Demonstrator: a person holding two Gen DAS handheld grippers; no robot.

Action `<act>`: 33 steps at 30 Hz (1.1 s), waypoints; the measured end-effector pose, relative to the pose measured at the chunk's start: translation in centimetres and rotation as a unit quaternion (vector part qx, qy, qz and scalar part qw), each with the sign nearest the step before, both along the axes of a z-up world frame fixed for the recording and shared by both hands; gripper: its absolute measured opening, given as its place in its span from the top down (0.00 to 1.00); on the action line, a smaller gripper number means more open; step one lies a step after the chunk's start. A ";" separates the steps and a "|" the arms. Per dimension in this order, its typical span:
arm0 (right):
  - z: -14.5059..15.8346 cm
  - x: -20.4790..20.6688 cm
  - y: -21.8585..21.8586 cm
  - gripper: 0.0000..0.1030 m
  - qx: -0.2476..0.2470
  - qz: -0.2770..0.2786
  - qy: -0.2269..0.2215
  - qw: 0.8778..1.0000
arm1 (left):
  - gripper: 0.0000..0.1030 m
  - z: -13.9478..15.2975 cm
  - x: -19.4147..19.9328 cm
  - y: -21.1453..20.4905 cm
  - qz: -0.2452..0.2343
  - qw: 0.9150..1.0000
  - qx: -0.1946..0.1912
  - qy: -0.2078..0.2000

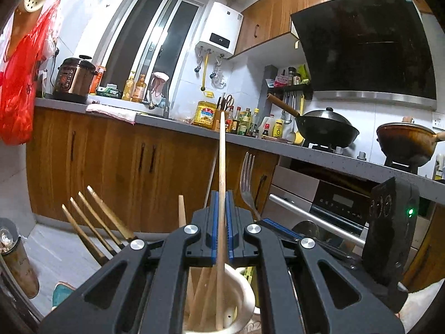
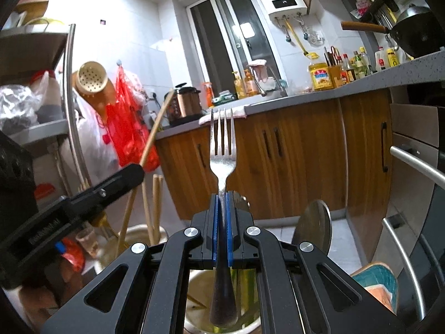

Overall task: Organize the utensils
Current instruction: 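Drop chopstick into tall cup with left tool while right tool drops fork into short cup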

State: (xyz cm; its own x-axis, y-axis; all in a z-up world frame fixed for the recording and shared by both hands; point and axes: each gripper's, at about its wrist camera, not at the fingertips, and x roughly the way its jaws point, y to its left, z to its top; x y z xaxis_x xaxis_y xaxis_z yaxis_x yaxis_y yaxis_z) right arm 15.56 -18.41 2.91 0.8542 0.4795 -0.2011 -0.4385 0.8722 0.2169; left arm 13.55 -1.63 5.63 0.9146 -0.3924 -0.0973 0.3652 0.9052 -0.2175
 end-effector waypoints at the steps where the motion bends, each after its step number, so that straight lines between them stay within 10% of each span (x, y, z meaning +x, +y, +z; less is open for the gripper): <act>1: -0.2 -0.1 0.0 0.94 -0.004 0.001 0.001 1.000 | 0.95 -0.1 -0.2 0.0 0.000 1.000 0.004 0.002; 33: -2.0 -3.6 -0.8 0.94 -0.073 0.030 0.102 0.992 | 0.95 -1.3 -4.7 1.0 0.005 0.987 0.067 0.146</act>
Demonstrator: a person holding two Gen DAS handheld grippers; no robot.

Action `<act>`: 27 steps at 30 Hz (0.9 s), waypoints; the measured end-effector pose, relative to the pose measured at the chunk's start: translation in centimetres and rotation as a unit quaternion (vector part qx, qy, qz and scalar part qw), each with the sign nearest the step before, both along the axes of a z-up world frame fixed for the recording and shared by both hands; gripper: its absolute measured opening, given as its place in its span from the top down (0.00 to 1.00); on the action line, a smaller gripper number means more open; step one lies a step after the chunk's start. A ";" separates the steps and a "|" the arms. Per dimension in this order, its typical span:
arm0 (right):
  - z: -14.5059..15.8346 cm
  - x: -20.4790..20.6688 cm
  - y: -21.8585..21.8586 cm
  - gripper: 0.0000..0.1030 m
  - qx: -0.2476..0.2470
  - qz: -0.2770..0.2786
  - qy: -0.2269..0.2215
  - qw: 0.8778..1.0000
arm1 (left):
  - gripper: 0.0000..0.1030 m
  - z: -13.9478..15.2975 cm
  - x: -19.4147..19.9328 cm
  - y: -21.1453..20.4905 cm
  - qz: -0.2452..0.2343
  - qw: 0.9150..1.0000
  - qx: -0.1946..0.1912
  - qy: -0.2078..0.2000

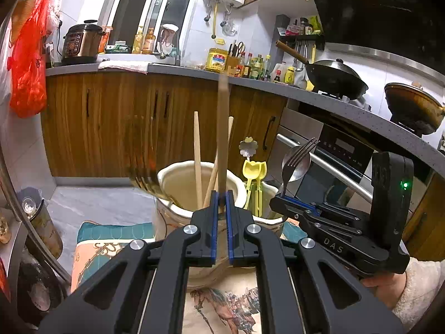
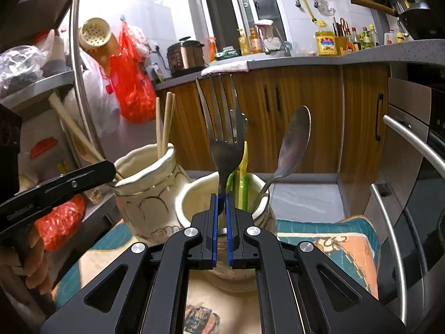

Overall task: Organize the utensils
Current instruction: 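Drop chopstick into tall cup with left tool while right tool drops fork into short cup, then open both tools and withdraw them from the holder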

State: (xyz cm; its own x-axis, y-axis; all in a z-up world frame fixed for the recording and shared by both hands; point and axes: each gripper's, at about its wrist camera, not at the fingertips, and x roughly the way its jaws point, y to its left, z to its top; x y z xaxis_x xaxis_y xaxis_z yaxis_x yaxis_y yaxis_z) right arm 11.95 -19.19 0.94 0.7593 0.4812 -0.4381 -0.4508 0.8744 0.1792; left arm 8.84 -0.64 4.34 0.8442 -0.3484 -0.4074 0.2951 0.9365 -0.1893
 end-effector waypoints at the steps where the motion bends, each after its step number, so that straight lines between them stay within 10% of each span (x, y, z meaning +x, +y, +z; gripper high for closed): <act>1: 0.0 0.0 0.0 0.94 0.000 0.001 0.002 1.000 | 0.95 0.1 0.1 0.0 0.000 1.000 0.000 0.002; 27: 1.7 -5.3 -2.4 0.25 -0.015 -0.012 0.000 1.000 | 0.24 1.2 -6.1 0.0 0.040 0.998 0.047 -0.024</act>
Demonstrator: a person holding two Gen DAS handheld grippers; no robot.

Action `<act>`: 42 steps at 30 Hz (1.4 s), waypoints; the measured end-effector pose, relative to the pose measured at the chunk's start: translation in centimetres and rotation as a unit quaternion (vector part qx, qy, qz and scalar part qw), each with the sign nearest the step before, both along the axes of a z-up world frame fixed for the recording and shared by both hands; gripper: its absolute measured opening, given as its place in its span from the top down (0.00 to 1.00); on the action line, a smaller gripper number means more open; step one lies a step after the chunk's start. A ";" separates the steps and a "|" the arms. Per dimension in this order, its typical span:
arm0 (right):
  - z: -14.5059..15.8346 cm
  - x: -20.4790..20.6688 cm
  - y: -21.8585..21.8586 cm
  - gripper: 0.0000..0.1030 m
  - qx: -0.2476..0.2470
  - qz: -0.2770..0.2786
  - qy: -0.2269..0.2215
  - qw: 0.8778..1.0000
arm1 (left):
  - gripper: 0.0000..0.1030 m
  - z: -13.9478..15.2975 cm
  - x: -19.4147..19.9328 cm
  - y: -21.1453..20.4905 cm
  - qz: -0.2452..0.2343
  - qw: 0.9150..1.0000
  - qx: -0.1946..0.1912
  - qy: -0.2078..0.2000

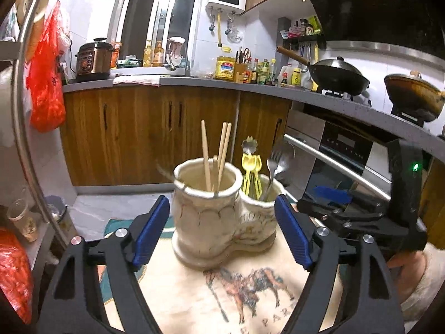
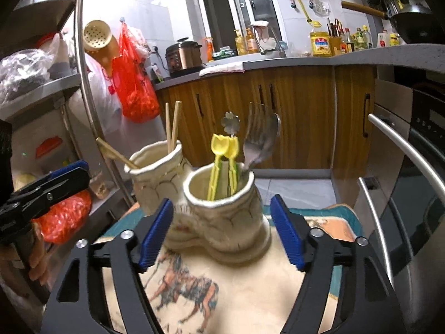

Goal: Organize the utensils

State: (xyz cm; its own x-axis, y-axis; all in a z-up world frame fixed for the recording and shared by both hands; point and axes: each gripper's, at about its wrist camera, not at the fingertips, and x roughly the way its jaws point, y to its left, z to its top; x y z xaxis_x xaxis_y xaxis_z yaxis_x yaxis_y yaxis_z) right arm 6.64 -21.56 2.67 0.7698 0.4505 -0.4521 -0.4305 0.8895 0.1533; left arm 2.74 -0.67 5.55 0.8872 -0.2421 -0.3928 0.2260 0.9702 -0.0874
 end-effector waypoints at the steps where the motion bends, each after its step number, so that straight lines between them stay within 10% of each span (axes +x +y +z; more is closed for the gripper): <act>1: -0.1 -0.4 -0.1 0.24 -0.004 -0.001 0.000 1.000 | 0.19 -0.1 -0.5 0.0 0.003 1.000 0.003 0.002; 14: 0.1 -5.7 0.1 0.06 -0.047 -0.040 -0.021 0.998 | 0.05 -2.4 -5.0 1.5 0.080 0.995 0.028 0.043; 42: 0.7 -8.7 0.0 0.05 -0.047 -0.038 -0.030 0.998 | 0.05 -1.6 -7.5 0.1 0.088 0.994 0.060 0.034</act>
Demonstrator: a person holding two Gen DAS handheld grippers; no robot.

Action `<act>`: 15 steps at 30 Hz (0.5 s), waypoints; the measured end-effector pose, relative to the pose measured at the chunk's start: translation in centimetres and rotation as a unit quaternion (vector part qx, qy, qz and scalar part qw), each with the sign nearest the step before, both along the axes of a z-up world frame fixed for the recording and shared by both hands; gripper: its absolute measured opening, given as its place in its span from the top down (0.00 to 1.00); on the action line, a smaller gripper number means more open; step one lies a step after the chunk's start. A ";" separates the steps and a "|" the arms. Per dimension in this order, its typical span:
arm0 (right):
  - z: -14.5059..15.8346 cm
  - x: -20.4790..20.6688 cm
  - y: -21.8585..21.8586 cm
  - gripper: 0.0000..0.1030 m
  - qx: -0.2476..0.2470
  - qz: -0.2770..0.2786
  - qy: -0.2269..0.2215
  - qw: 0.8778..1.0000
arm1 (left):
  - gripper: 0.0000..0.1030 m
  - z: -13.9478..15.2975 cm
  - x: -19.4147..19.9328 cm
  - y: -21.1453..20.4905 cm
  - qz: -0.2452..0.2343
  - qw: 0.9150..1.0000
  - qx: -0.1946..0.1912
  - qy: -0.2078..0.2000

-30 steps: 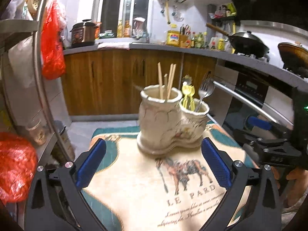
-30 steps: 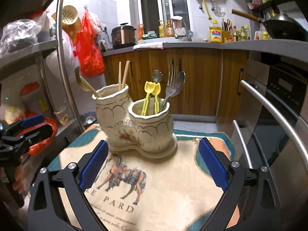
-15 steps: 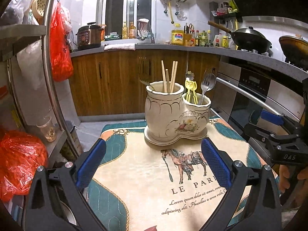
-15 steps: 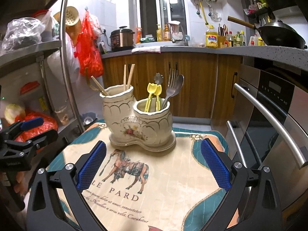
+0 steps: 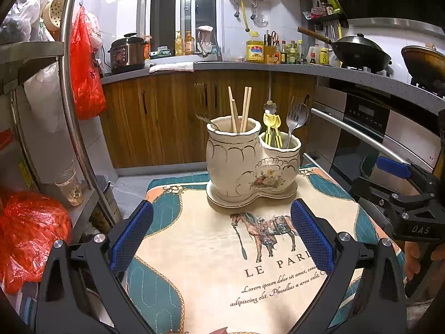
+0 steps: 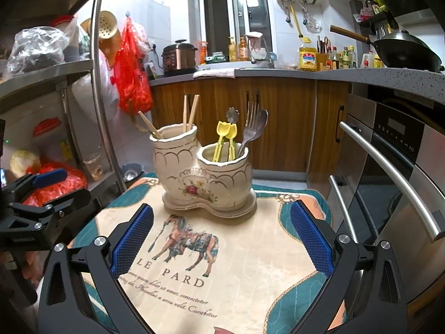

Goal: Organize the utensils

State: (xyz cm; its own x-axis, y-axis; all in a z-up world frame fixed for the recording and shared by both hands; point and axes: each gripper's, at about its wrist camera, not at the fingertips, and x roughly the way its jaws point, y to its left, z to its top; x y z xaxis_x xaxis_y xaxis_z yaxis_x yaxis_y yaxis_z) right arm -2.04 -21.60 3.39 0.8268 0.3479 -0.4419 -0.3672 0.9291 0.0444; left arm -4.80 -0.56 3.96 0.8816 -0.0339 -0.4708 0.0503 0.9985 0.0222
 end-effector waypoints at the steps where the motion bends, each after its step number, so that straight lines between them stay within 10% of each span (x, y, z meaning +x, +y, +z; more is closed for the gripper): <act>1: 0.1 -0.1 0.0 0.05 0.000 0.000 0.000 1.000 | 0.05 0.0 0.1 0.0 0.000 1.000 0.000 0.000; 15: 0.1 0.1 -0.1 0.05 0.001 -0.001 0.002 1.000 | 0.05 -0.4 0.4 -0.2 0.004 1.000 0.000 0.007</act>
